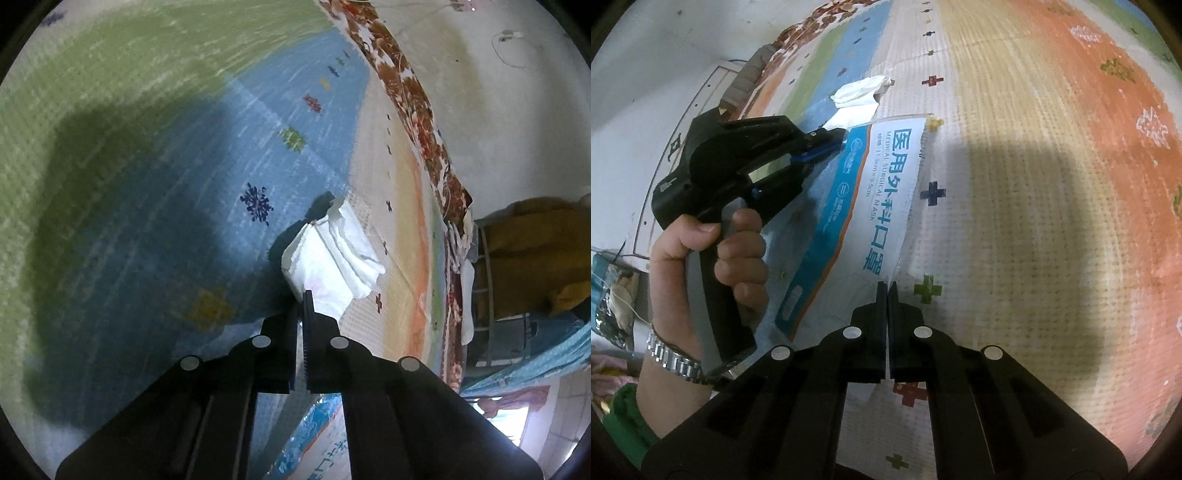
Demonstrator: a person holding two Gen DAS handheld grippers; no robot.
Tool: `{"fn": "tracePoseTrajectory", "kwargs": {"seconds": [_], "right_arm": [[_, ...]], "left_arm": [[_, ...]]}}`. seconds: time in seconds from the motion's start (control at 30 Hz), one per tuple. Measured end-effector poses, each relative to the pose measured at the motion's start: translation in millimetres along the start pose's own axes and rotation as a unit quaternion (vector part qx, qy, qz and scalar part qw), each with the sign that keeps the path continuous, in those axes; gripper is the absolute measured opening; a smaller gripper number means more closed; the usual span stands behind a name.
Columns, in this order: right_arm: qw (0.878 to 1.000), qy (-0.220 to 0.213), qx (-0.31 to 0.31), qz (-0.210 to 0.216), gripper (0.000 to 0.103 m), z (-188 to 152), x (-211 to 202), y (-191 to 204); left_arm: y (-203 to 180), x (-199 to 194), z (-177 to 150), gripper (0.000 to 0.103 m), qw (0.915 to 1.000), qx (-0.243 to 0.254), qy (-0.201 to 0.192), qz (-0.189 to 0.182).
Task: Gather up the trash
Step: 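Grasp the folded white tissue with the left tool while the right tool grasps the mask packet, then lift the tissue with the left tool while the right tool carries the packet to the bin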
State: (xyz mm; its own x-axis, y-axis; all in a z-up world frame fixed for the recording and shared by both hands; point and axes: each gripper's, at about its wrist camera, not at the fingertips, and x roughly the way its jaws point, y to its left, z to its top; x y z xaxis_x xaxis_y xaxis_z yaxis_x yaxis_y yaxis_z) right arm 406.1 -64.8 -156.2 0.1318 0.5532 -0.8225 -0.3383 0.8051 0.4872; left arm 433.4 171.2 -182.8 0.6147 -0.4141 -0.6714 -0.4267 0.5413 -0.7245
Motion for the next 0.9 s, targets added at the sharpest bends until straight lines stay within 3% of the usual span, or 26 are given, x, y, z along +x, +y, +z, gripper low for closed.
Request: {"fn": "tracePoseTrajectory", "kwargs": {"seconds": [0.33,0.47,0.7,0.9], "right_arm": [[0.999,-0.013,-0.037,-0.023,0.000,-3.7,-18.9,8.7],[0.998,-0.020,-0.052,-0.026,0.000,-4.8,-33.7,16.6],[0.993,-0.048,-0.093,-0.045,0.000,-11.1,-64.5,36.7],[0.986,-0.069,-0.134,-0.076,0.000,-19.6,-90.0,52.0]], "left_arm": [[-34.2,-43.6,-0.5,0.002,0.9967,0.074,-0.025,0.024],[-51.1,-64.5,-10.7,0.002,0.9905,0.120,-0.031,0.060],[-66.0,-105.1,-25.8,0.002,0.9852,0.142,-0.045,0.085],[-86.1,-136.9,-51.8,0.002,0.9727,0.191,-0.060,0.118]]}}
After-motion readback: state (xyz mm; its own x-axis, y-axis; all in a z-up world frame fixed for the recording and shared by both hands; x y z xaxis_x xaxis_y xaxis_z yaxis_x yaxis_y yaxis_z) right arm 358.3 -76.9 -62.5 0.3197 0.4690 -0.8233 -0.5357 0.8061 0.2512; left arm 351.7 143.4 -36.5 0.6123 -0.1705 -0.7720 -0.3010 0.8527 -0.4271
